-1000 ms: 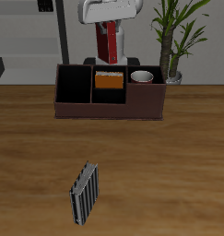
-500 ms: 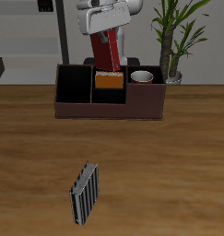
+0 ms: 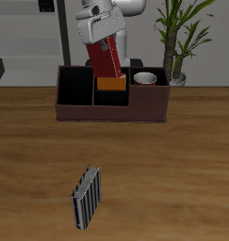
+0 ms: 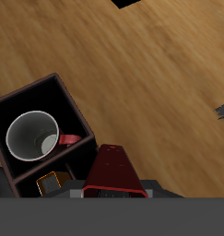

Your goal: Place the red mug into the back desk caddy's right compartment and place the orange book into the back desk caddy's back compartment and place the red book into the back desk caddy's front compartment

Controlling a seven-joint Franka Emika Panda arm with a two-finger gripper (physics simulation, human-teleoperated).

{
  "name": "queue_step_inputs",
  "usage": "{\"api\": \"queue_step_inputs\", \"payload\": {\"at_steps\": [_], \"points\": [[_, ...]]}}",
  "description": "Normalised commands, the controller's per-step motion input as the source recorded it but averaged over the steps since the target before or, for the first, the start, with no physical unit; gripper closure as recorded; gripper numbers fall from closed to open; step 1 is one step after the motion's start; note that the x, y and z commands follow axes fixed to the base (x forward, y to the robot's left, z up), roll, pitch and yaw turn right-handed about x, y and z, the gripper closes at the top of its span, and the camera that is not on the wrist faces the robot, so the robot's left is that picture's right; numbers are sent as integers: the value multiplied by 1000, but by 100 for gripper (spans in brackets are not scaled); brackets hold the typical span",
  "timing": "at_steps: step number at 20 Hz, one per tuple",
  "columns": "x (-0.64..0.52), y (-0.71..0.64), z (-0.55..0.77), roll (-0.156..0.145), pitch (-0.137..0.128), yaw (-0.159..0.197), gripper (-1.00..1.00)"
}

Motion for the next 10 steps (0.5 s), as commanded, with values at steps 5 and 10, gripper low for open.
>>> {"api": "queue_step_inputs", "payload": {"at_steps": [5,10], "points": [[40,-26,-128,16,12,167,100],[48,16,-67,11,17,99,100]]}}
